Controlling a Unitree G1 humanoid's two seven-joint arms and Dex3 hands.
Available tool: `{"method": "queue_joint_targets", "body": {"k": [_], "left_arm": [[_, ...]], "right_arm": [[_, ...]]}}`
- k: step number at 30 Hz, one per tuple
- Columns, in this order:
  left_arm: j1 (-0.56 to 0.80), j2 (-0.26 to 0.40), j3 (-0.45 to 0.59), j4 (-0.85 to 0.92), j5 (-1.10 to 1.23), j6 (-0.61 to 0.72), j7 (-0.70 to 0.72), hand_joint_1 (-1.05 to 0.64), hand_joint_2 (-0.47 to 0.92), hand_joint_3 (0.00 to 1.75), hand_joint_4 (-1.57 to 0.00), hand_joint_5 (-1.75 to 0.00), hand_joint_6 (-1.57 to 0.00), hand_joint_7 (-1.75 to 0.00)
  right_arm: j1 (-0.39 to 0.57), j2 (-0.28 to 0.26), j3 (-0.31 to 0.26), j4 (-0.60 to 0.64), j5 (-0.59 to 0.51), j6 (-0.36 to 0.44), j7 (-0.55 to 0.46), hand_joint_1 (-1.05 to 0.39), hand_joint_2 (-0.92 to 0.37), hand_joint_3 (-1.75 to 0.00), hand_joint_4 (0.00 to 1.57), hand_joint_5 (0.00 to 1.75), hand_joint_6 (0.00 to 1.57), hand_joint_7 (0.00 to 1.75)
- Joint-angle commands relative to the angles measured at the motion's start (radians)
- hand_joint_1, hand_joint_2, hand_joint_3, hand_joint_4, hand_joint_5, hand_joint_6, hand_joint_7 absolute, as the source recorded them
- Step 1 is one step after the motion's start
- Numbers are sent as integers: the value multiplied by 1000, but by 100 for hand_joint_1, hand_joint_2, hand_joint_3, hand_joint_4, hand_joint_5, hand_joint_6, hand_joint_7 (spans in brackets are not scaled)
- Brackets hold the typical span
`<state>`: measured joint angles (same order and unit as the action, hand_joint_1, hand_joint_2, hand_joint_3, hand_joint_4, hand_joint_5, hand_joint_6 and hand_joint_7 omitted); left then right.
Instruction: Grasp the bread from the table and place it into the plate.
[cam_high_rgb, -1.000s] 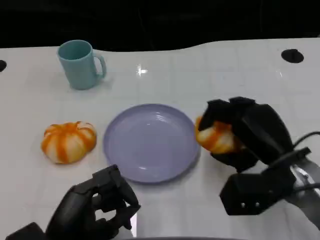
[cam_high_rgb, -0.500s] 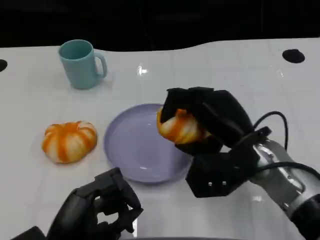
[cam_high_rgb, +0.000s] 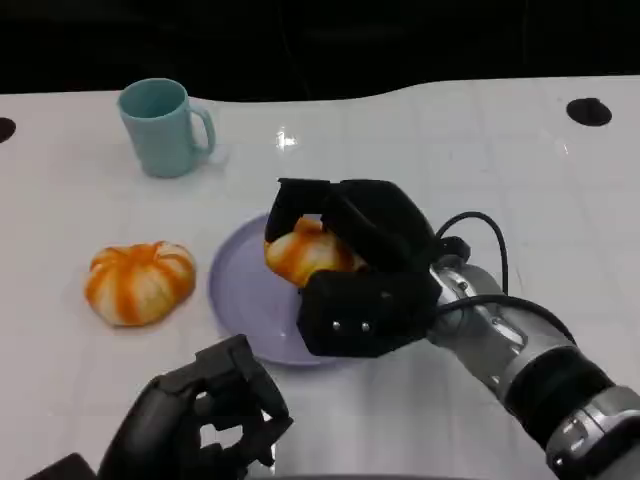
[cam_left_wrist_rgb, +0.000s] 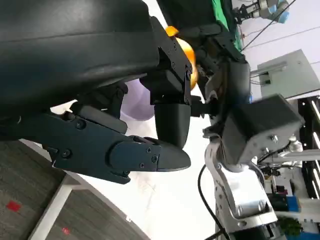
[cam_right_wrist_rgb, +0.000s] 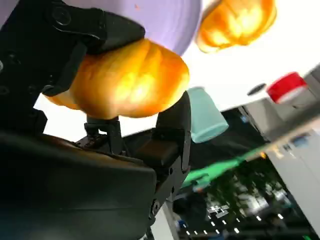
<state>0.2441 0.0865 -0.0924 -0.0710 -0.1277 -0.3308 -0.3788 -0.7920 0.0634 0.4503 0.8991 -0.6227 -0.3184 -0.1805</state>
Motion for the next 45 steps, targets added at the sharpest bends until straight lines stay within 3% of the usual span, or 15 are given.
{"method": "queue_joint_targets", "body": {"k": [1,4,9,18,24,28,33,36,39,41,42,43,45], "left_arm": [[9,11,-2,-13,2,0,6,-52,92,32,-68,-175,-58,-158],[10,10,-4,-19,10,2,12,-53,92,32,-67,-175,-58,-157],[9,10,-5,-19,12,0,13,-54,92,33,-67,-175,-58,-157],[2,15,-7,-9,41,-21,17,-54,92,32,-67,-175,-58,-157],[-4,11,-10,0,62,-29,23,-54,92,32,-69,-175,-60,-155],[-10,8,-12,7,54,-32,21,-53,92,33,-69,-175,-60,-156],[-13,9,-12,9,60,-29,28,-53,92,33,-69,-175,-60,-157],[-14,10,-11,9,58,-28,26,-54,92,33,-69,-175,-59,-157],[-16,13,-9,13,55,-27,24,-53,92,33,-70,-175,-59,-157],[-18,14,-8,17,53,-30,22,-53,92,33,-69,-175,-59,-157],[-19,14,-8,19,53,-32,22,-53,92,33,-69,-175,-59,-157],[-20,14,-7,20,52,-33,22,-53,92,33,-69,-175,-59,-157],[-21,15,-6,23,51,-35,21,-53,92,33,-69,-175,-59,-157]], "right_arm": [[-39,-29,39,-5,-17,49,106,-39,-86,-25,31,72,57,16],[-42,-47,60,-37,-18,100,217,-59,-91,-23,5,48,34,2],[-22,-75,71,-106,-13,151,318,-75,-92,-34,0,24,18,0],[77,-144,25,-333,50,223,441,-74,-92,-35,2,26,19,1],[205,-210,-30,-574,109,248,487,-71,-92,-34,5,30,20,1],[329,-266,-89,-712,170,171,463,-65,-92,-28,13,37,27,5],[456,-296,-165,-805,246,74,418,-57,-92,-19,31,51,42,11],[536,-303,-211,-835,289,11,379,-48,-92,-12,37,78,56,17],[606,-296,-250,-835,345,-76,342,-34,-91,-9,54,105,71,40],[637,-291,-266,-826,365,-135,319,-22,-84,-20,61,121,66,79],[655,-292,-274,-825,367,-159,306,-18,-74,-41,63,128,64,94],[670,-291,-280,-826,370,-175,297,-10,-56,-80,63,142,63,111],[696,-289,-289,-830,382,-194,288,-5,-42,-110,62,154,62,124]]}}
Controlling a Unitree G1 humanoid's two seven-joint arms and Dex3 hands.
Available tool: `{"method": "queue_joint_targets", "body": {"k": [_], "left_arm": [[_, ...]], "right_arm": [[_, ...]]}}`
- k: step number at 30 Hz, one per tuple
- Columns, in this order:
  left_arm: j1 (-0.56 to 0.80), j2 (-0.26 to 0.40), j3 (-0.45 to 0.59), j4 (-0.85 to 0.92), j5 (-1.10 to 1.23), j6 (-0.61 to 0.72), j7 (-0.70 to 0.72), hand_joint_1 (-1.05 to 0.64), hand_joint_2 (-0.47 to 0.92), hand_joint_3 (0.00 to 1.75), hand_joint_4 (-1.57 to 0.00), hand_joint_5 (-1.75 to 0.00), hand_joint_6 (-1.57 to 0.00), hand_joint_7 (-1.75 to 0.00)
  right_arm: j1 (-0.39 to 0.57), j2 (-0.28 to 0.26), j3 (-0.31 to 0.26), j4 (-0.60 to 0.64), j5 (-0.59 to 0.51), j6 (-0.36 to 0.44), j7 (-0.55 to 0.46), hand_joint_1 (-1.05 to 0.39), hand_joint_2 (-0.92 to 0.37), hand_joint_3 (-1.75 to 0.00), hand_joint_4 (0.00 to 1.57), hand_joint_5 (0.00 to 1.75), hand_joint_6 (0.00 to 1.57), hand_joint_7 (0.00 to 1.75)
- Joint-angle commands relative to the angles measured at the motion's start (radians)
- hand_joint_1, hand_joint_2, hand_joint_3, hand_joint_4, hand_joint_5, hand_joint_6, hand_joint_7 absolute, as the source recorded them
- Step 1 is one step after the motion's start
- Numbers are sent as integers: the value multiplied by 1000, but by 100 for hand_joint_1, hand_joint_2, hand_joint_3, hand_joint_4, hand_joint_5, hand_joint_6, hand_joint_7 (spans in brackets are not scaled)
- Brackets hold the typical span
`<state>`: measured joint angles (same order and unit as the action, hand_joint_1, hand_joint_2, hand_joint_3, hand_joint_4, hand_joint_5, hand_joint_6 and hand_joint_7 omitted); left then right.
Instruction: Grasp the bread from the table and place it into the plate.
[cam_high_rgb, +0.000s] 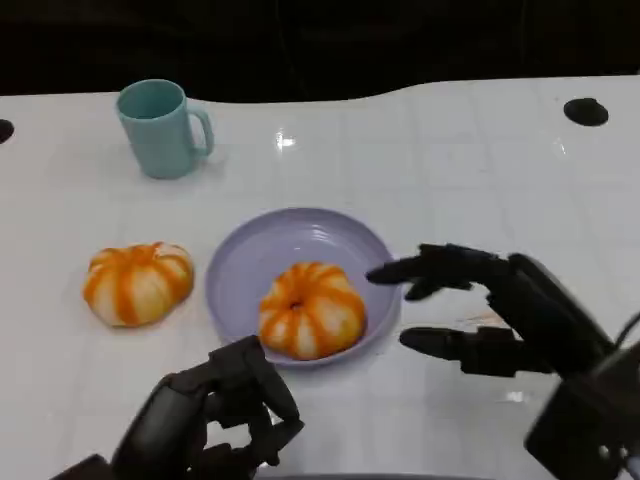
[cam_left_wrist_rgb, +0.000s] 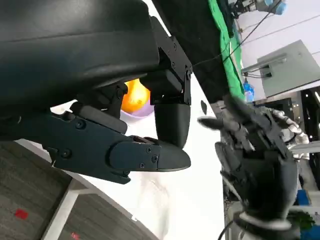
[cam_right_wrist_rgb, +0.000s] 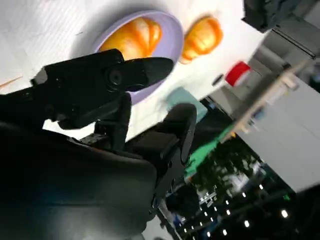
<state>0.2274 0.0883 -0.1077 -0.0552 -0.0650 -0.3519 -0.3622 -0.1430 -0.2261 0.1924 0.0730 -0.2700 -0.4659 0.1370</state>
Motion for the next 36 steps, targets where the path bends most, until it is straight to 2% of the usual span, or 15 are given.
{"method": "queue_joint_targets", "body": {"k": [1,5,13,21,36], "left_arm": [[-5,13,10,8,-14,-14,3,-53,92,33,-69,-175,-59,-157],[-6,14,11,11,-15,-15,3,-53,92,33,-69,-175,-59,-157],[-5,15,12,9,-17,-11,2,-53,92,32,-69,-175,-59,-156],[-5,18,18,6,-25,-5,-2,-51,92,32,-69,-175,-59,-154],[-2,33,29,13,-32,-11,-2,-52,92,32,-67,-175,-59,-154]], "right_arm": [[60,1,-35,-7,37,-54,-32,0,-38,-123,60,166,60,137],[108,-5,-52,-30,38,-70,-42,0,-34,-137,61,174,56,154],[208,-65,-83,-130,0,-39,-17,-4,-30,-147,68,175,51,166],[269,-105,-104,-194,-44,1,-5,0,-30,-146,68,175,55,162],[275,-105,-90,-119,-170,-35,-99,2,-27,-147,67,175,59,162]]}}
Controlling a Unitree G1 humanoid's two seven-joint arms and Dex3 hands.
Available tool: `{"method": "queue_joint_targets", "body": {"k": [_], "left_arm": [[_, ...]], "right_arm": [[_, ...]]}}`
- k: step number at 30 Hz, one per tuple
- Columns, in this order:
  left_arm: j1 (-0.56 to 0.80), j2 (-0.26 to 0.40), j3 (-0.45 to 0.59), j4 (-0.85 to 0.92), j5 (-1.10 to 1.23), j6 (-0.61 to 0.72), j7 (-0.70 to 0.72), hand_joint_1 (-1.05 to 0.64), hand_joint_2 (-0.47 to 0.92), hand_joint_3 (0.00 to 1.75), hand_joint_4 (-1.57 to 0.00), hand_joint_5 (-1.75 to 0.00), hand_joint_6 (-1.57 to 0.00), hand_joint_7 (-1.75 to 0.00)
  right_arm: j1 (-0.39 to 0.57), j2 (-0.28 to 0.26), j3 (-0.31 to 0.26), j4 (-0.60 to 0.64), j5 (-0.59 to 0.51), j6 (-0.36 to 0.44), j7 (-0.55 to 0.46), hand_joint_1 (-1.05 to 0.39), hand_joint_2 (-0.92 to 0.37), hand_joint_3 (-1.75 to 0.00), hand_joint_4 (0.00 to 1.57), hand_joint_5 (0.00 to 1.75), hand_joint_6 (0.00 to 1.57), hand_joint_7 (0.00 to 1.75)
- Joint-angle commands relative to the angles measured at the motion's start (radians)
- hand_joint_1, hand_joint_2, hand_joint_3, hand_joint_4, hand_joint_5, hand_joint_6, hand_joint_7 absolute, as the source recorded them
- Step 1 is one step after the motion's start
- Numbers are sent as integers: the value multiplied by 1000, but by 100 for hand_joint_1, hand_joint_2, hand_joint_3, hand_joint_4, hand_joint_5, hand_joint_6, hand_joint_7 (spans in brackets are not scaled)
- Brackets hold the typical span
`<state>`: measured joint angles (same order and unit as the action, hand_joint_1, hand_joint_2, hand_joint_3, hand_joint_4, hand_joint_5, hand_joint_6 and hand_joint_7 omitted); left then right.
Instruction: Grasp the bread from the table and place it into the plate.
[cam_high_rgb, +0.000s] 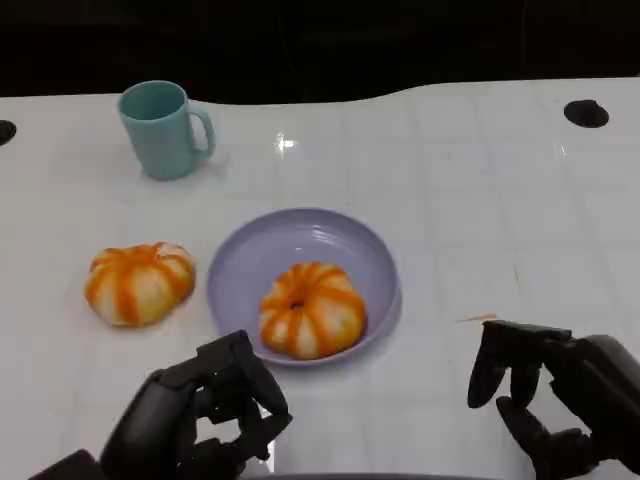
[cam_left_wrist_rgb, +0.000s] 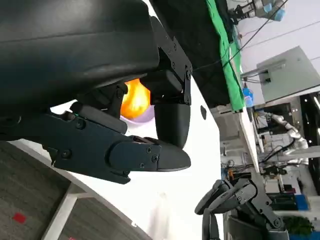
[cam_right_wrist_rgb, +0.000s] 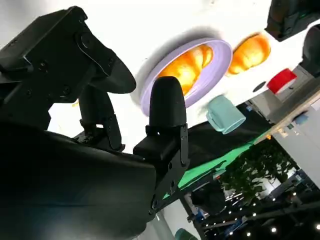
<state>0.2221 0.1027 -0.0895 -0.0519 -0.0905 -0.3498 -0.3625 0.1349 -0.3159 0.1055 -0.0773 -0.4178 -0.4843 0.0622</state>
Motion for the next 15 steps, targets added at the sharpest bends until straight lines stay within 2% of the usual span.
{"method": "queue_joint_targets", "body": {"k": [1,15], "left_arm": [[2,19,11,15,-6,-19,-1,-52,92,32,-67,-175,-59,-154],[-16,25,26,69,-20,-58,-9,-52,92,29,-70,-175,-62,-155]], "right_arm": [[-6,-16,0,40,-29,-21,-29,2,-26,-147,67,175,60,162],[-40,-18,15,107,-90,-49,-80,7,-20,-146,78,163,73,148]]}}
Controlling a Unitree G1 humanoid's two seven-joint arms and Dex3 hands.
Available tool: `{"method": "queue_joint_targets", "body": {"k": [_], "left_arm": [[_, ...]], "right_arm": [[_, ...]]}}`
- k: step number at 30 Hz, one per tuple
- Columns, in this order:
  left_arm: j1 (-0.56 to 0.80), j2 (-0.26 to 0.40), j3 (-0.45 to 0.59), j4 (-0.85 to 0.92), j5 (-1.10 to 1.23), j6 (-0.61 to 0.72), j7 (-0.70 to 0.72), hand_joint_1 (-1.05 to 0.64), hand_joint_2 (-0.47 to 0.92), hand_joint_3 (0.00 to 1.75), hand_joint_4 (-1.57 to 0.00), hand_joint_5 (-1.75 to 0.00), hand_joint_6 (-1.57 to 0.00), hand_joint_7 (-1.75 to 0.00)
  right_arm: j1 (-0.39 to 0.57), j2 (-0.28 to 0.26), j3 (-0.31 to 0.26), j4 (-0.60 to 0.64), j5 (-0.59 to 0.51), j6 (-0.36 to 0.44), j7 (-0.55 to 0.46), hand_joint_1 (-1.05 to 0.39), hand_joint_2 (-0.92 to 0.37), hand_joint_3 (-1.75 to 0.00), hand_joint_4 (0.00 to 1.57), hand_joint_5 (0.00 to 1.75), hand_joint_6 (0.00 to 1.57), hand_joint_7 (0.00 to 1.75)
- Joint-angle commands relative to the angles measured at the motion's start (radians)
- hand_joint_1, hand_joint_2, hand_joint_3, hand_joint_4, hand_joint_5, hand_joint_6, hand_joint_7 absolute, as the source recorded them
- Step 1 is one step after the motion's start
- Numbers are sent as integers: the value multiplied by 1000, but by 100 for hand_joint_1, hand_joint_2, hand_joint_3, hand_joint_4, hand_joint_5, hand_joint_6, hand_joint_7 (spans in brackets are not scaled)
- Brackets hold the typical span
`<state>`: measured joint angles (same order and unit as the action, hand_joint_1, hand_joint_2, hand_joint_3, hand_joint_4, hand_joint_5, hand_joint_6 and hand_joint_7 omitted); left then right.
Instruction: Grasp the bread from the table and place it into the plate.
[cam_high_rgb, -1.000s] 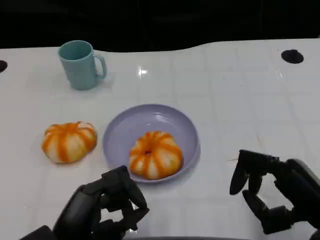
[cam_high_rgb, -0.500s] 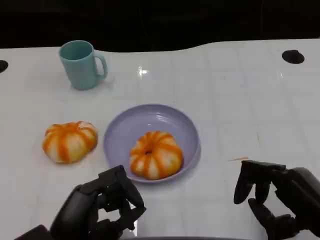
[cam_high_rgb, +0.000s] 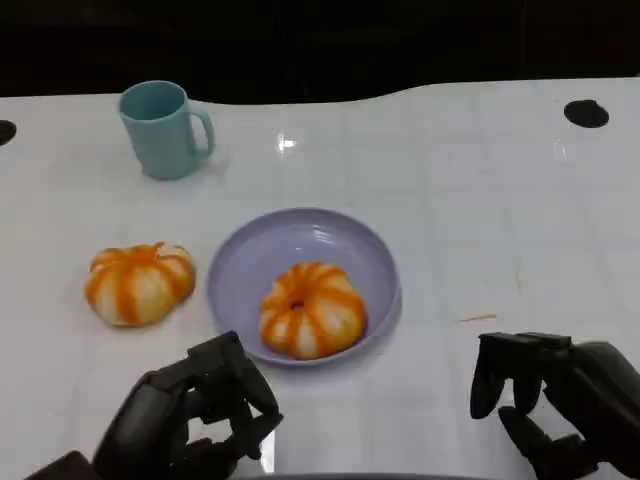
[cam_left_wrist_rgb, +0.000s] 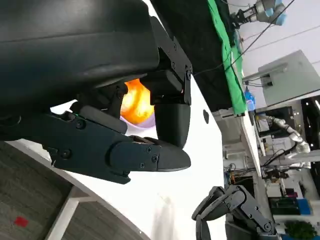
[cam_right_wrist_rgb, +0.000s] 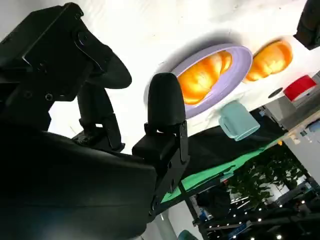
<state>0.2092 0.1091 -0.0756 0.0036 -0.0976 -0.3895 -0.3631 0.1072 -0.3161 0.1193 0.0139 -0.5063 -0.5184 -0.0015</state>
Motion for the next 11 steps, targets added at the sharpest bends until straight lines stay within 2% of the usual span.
{"method": "queue_joint_targets", "body": {"k": [1,11], "left_arm": [[-3,19,12,13,-14,-17,-9,-51,92,29,-70,-175,-62,-155],[-3,23,12,18,-22,-28,-12,-50,92,28,-70,-175,-62,-154]], "right_arm": [[-13,-17,1,17,-2,-16,-17,8,-20,-146,78,163,74,147],[-13,-13,2,14,-12,-10,-24,8,-16,-148,81,162,76,144]]}}
